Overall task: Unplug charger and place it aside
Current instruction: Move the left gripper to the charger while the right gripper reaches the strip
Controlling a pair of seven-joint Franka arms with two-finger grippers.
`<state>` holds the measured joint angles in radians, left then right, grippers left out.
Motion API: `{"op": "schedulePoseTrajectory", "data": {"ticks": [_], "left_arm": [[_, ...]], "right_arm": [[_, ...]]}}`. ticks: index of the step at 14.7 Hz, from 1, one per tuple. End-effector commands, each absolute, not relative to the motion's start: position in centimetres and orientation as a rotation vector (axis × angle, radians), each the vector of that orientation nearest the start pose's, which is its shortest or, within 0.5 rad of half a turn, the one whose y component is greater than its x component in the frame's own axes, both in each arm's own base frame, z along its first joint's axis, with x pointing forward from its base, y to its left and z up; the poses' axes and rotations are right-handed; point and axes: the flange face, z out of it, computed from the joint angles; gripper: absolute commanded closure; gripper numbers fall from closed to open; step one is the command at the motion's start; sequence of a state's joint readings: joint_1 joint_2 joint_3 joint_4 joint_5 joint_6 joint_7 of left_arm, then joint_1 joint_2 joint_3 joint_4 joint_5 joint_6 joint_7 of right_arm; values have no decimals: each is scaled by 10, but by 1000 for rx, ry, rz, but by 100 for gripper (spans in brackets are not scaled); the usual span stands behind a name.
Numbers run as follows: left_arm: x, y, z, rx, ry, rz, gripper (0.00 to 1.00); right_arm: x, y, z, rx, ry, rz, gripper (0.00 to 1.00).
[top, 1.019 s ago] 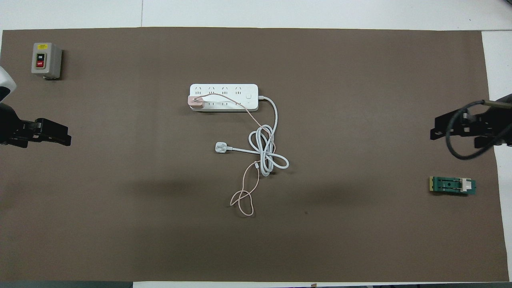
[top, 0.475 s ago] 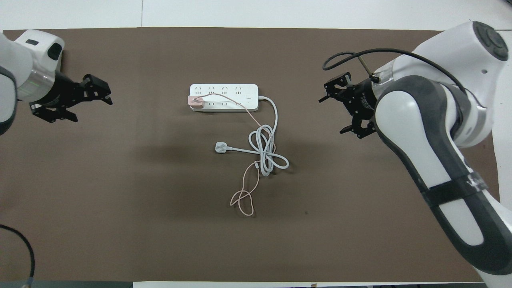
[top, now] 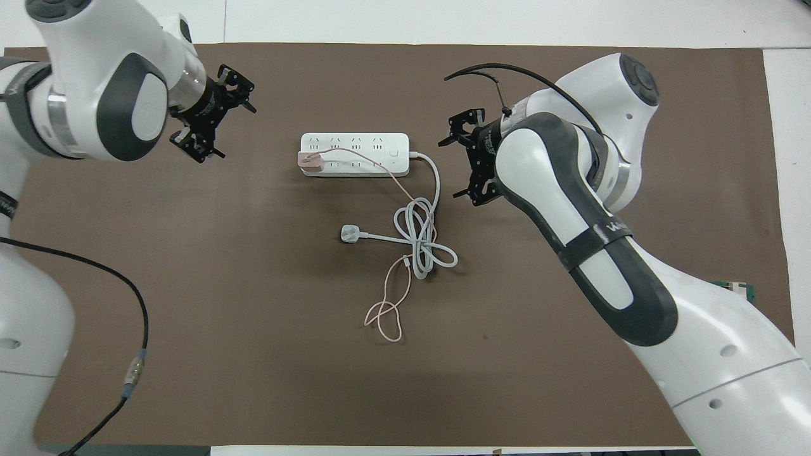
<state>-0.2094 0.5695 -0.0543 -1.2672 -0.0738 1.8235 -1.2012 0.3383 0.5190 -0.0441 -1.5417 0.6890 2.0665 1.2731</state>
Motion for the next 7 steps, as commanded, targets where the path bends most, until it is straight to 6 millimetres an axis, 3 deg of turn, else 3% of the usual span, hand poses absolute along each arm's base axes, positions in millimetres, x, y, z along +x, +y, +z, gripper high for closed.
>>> {"op": "schedulePoseTrajectory", "data": {"ticks": [1,3,5,7], "left_arm": [[710,-205,404,-2675,-1779,91,0],[702,-215,381,-2557,-1934,86,0],[694,-225,371,-2486,-2044,40,0],[672,-236,351,-2426,-2112,39,0]], "right_arm": [[687,254,344,-1982,1696,616,0],[693,261,327,-1927,1745,667,0],[700,280,307,-1916,1759,691,0],[707,293,291,-1899,1773,705,0]]}}
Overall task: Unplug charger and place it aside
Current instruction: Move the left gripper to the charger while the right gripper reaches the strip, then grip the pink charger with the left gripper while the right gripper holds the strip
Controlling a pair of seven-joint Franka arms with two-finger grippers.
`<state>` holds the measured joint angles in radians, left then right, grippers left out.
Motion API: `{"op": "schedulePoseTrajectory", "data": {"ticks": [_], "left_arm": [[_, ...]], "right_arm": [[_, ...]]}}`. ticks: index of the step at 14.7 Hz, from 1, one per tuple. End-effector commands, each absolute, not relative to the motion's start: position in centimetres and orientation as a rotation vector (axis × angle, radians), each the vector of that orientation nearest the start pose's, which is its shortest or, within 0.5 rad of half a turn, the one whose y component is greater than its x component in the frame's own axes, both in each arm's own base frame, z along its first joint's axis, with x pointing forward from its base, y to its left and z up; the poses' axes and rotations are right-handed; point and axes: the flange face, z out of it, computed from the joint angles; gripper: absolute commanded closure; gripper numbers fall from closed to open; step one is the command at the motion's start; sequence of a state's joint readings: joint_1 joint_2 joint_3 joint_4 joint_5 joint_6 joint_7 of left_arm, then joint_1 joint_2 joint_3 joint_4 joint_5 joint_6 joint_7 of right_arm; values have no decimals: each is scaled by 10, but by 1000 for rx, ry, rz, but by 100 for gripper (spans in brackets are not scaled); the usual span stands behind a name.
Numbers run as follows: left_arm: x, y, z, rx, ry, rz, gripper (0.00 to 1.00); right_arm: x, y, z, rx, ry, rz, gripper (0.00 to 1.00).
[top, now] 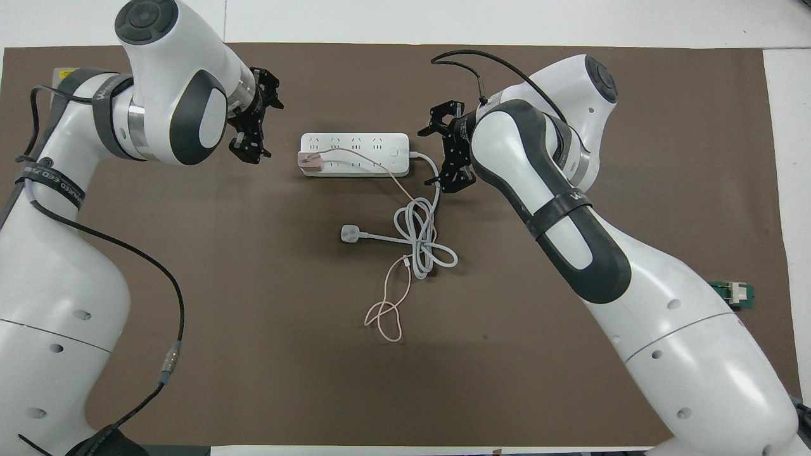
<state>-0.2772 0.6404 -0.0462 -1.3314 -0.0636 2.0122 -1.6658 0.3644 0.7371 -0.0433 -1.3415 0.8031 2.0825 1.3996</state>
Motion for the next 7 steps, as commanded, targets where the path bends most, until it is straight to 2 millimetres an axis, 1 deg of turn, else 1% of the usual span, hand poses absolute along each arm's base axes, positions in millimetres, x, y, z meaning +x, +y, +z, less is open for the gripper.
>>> {"op": "schedulePoseTrajectory", "data": {"ticks": [1,2,3,4,5,6,7], "left_arm": [[665,-238,344,-2425,-2108,42,0],[659,-239,341,-2420,-2097,51,0],[654,-246,339,-2425,-2078,59,0],[648,-250,335,-2422,-2063,70,0],[644,-252,336,-2422,-2056,73,0],[641,-257,336,-2424,-2054,75,0],[640,-258,333,-2411,-2070,72,0]], "right_arm": [[709,295,285,-1895,1773,711,0],[706,307,280,-1909,1761,716,0],[703,318,278,-1926,1748,717,0],[704,320,276,-1927,1745,718,0],[704,322,276,-1926,1742,713,0],[706,322,276,-1918,1744,694,0],[705,326,277,-1923,1739,687,0]]}}
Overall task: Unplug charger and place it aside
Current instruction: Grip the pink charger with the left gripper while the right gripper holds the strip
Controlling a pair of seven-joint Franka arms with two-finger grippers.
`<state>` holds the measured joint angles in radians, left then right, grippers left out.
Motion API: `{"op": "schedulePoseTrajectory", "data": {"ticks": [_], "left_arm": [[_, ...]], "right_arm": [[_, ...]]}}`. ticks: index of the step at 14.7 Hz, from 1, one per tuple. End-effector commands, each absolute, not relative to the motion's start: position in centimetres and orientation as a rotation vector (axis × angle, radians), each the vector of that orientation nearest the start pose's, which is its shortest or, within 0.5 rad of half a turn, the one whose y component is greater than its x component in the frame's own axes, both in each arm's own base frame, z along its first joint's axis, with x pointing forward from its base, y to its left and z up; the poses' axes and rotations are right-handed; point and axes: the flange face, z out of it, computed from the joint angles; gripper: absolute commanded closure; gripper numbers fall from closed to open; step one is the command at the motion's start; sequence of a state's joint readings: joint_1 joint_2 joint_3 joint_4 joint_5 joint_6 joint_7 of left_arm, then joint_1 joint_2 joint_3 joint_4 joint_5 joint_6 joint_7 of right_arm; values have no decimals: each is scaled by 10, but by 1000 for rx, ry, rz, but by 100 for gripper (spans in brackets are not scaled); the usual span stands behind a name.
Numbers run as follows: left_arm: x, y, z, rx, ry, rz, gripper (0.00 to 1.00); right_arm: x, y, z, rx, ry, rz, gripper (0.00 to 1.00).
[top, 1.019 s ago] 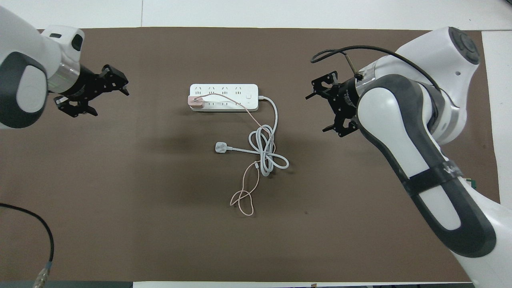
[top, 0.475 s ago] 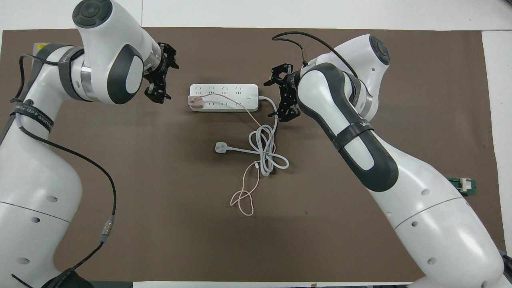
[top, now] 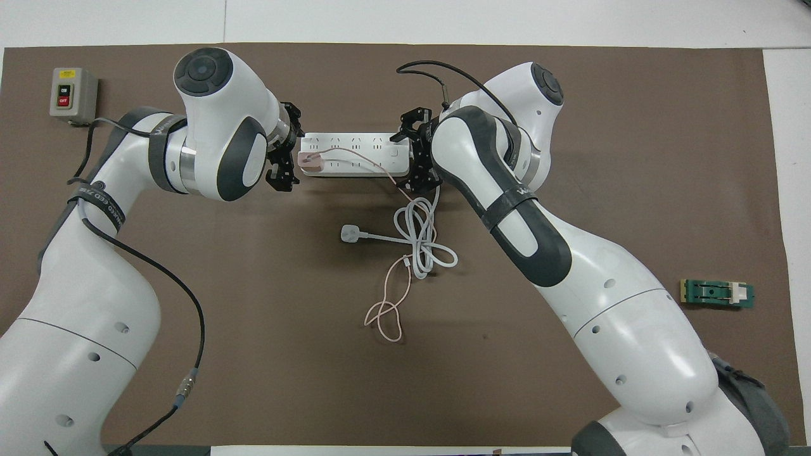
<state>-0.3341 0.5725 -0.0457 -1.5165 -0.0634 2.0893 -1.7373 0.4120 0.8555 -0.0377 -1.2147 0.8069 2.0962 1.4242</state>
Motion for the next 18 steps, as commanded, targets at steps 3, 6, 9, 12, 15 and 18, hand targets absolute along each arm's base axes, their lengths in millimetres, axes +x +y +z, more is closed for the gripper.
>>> {"op": "schedulePoseTrajectory", "data": {"ticks": [3,6,9,12,15,18], "left_arm": [[637,-262,331,-2385,-2102,75,0],[634,-267,327,-2374,-2143,68,26],[629,-273,325,-2384,-2155,55,47],[630,-273,327,-2384,-2164,58,54],[629,-275,326,-2386,-2159,58,54],[630,-276,328,-2389,-2161,55,68]], "right_arm": [[710,322,275,-1926,1740,668,0],[718,318,276,-1933,1732,638,0],[718,318,266,-1962,1731,618,0],[716,321,257,-1965,1734,614,0],[715,322,255,-1972,1733,611,0],[715,322,252,-1977,1721,587,0]]}}
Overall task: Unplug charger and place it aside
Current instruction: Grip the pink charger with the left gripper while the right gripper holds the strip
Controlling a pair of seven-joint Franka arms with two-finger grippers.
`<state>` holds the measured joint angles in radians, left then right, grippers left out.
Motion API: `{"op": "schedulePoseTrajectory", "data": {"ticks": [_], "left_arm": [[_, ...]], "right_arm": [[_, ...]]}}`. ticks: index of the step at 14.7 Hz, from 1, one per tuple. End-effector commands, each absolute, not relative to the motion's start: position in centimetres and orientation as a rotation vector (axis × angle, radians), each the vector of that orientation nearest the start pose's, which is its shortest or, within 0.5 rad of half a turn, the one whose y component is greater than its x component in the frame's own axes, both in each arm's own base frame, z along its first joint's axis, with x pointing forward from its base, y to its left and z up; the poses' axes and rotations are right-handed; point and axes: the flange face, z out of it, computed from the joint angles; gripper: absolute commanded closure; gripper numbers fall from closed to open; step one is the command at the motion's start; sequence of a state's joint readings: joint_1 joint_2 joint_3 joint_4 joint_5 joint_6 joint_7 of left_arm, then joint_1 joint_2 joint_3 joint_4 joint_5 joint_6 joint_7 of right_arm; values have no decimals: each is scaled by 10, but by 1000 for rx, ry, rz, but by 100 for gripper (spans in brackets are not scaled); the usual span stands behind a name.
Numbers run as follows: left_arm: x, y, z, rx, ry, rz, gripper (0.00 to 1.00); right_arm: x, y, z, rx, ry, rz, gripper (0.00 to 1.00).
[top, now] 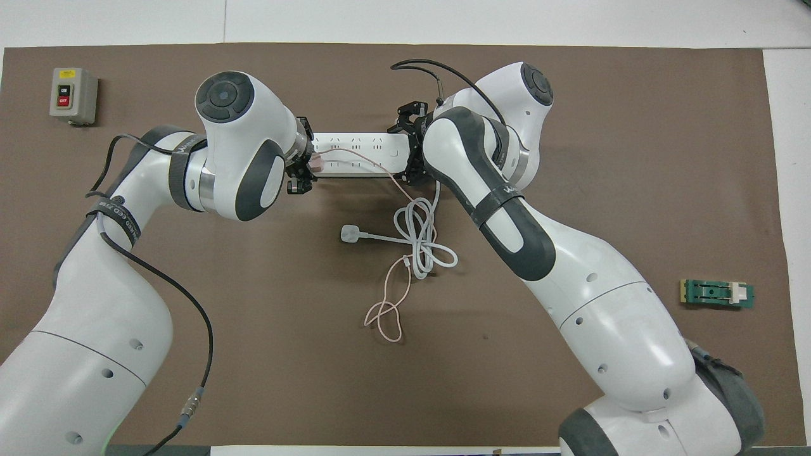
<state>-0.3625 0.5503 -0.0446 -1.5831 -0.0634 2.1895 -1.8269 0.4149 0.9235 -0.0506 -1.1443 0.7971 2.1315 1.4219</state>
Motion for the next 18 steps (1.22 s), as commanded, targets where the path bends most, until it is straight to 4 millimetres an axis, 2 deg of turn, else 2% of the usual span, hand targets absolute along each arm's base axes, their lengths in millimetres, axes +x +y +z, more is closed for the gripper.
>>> {"op": "schedulePoseTrajectory", "data": {"ticks": [1,2,3,11,12,14,16,18], "left_arm": [[630,-276,328,-2390,-2159,56,83],[630,-276,328,-2390,-2159,56,99],[630,-276,328,-2391,-2158,53,100],[631,-275,328,-2399,-2152,51,100],[635,-271,334,-2398,-2144,46,100],[643,-269,358,-2391,-2128,54,100],[649,-256,384,-2383,-2120,63,100],[644,-251,407,-2397,-2109,60,100]], "right_arm": [[714,322,250,-1984,1723,582,24],[714,322,250,-1996,1720,573,43],[714,321,249,-2000,1721,572,51],[714,322,250,-1991,1719,577,53],[714,322,250,-1989,1719,578,53],[714,322,250,-1989,1719,578,53],[714,322,250,-1983,1720,583,52],[714,321,250,-1983,1721,581,52]]}}
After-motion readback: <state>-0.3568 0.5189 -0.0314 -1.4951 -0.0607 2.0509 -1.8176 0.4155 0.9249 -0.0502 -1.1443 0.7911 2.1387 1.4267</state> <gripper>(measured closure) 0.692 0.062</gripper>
